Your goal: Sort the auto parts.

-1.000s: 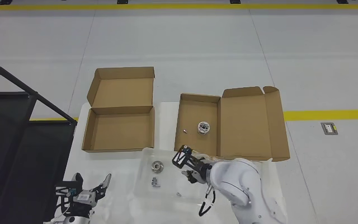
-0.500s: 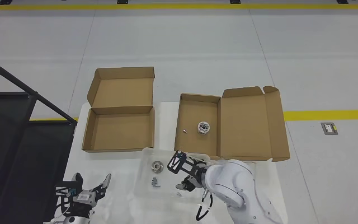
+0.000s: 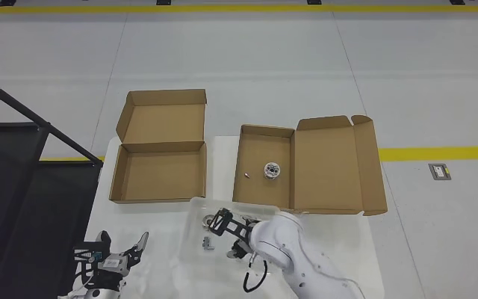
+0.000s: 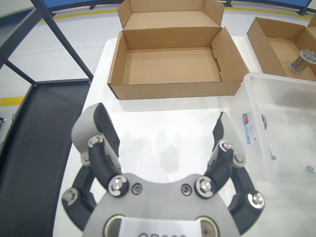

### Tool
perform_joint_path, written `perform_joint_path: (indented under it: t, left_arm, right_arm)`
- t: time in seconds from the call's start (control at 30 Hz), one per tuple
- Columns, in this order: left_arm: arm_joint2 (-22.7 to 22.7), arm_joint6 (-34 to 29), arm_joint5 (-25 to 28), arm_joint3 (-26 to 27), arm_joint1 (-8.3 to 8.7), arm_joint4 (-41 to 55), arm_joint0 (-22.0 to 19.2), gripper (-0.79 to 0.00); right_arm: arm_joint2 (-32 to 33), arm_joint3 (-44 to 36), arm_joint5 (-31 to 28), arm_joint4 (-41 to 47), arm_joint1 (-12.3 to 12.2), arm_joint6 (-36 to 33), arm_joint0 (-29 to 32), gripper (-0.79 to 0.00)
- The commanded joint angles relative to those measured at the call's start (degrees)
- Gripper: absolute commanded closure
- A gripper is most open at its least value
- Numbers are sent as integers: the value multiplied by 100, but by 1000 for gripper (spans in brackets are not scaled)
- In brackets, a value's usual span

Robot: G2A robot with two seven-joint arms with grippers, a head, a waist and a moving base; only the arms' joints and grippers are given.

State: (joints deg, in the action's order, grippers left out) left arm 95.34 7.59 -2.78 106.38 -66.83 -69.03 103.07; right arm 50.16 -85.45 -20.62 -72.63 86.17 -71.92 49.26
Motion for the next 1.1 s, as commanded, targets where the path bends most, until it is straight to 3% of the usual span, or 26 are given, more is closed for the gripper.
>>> perform_joint_path:
  t: [0.0, 0.17, 0.47, 0.73, 0.83, 1.07]
  left_arm:
    - [0, 0, 0, 0, 0, 0, 0, -785]
    - [0, 0, 0, 0, 0, 0, 0, -785]
    - [0, 0, 0, 0, 0, 0, 0, -785]
    - [0, 0, 0, 0, 0, 0, 0, -785]
    - [0, 0, 0, 0, 0, 0, 0, -785]
    - [0, 0, 0, 0, 0, 0, 0, -785]
  right_arm:
    - [-115, 154, 20, 62, 28, -155, -74, -779]
    - [-344, 553, 174, 157, 111, -259, -291, -739]
    - [-677, 1136, 182, 272, 236, -392, -596, -566]
    - [-892, 1571, 173, 486, 349, -525, -826, -536]
    - [-960, 1702, 172, 515, 382, -530, -881, -397]
    - [-1107, 2025, 236, 558, 471, -493, -1024, -351]
